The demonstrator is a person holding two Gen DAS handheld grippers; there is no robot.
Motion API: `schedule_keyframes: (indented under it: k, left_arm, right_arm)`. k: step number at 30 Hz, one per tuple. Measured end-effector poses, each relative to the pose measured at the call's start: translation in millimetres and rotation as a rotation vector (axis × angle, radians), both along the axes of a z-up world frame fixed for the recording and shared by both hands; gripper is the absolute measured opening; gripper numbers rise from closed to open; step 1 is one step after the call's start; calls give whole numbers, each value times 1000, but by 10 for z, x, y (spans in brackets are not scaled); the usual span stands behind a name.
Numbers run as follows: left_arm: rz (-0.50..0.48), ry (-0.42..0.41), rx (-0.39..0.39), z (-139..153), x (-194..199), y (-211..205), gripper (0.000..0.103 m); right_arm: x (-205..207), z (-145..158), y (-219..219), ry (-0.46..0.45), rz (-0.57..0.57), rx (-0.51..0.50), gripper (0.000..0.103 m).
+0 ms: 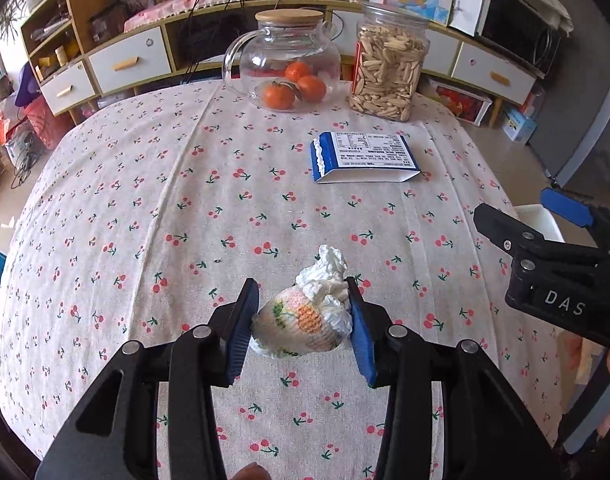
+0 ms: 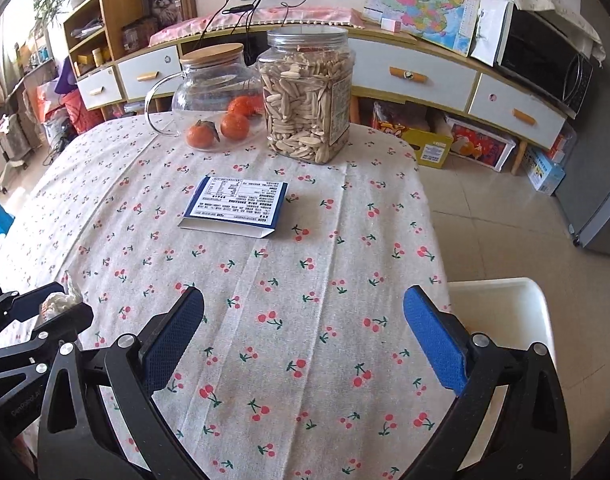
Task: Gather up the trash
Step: 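Grasp the small white-and-blue card box with the right tool while the left tool holds the tissue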
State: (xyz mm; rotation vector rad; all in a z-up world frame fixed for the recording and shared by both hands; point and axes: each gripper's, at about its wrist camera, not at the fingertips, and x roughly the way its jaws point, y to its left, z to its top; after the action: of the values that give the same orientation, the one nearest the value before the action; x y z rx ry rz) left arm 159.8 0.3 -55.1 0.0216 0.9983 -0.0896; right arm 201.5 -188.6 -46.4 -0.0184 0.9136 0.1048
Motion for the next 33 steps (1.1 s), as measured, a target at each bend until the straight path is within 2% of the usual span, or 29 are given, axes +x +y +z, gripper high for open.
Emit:
schedule_keyframes:
  k: [3,7,13,16,20,24,28,30,33]
  left_arm:
    - [27,-43,-12,149,1,150,43]
    - [62,-88,5,283,-10,356,43]
    - [135,-28,-63,267,72,677,43]
    - [150,-9,-99,265,86,752,43]
    - [152,-18,-107,308,74,761,43]
    - [152,-19,-108,328,73,796,44]
    - [164,4,-126,293,99,863,44]
    - [173,6,-130,295,97,903,44]
    - [182,0,-135,312,85,953,44]
  right_arm:
    - [187,-76,-18,52,-39,84,96]
    - [474,-75,174,61,-27,103,96]
    - [842,-68,412,84,-95,102,96]
    - [999,-88,554,97,-104,84,96]
    - [1174,-238,776,166,-67,42,96]
    - [1216,-291,890,147,-68,-46,96]
    - [1228,-243,1042,118,56,-133,96]
    - [1199,-197,1108,108,196,-159,96]
    - [1138,-145,1224,86,433,-269,96]
